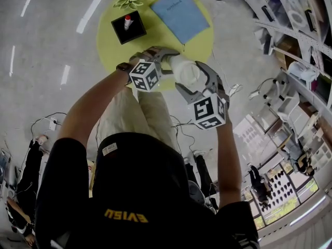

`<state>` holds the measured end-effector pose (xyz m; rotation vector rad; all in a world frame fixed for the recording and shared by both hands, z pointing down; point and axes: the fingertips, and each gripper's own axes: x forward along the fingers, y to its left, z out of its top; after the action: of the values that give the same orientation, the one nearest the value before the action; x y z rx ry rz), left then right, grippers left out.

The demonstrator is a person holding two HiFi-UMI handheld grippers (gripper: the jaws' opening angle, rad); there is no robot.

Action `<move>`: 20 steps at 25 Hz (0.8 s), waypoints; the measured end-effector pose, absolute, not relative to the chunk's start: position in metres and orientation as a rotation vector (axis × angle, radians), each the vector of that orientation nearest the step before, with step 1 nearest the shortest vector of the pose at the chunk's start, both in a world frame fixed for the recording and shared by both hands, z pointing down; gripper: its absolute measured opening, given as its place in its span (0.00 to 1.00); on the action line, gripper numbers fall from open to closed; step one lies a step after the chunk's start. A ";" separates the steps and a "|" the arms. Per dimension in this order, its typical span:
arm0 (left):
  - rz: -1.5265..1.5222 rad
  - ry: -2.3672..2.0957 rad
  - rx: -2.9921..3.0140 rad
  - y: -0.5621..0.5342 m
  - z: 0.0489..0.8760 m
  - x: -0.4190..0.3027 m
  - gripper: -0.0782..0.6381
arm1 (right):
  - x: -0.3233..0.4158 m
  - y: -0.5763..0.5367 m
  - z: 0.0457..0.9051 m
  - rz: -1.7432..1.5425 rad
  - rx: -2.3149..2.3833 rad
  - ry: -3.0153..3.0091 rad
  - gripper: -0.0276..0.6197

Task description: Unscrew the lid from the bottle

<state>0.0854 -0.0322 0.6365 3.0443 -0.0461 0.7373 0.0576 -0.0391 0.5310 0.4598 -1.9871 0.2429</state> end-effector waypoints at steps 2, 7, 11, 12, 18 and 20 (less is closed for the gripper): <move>0.742 -0.034 3.039 -0.032 0.637 0.085 0.60 | 0.057 -0.035 0.532 0.135 0.317 -1.988 0.66; 0.746 -0.025 3.029 -0.031 0.639 0.085 0.60 | 0.057 -0.027 0.536 -0.095 0.028 -1.959 0.66; 0.754 -0.017 3.027 -0.030 0.640 0.085 0.60 | 0.057 -0.025 0.538 -0.143 -0.037 -1.943 0.66; 0.756 -0.016 3.027 -0.030 0.641 0.084 0.60 | 0.057 -0.024 0.538 -0.145 -0.033 -1.945 0.66; 0.772 -0.020 3.020 -0.030 0.641 0.085 0.59 | 0.050 -0.024 0.535 -0.049 0.126 -2.015 0.75; 0.777 -0.024 3.013 -0.029 0.640 0.085 0.59 | 0.047 -0.026 0.526 0.032 0.256 -2.074 0.76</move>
<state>0.0852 -0.0295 0.6396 3.0135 -0.0236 0.7771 0.0474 -0.0259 0.5256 0.2557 -2.0738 0.0317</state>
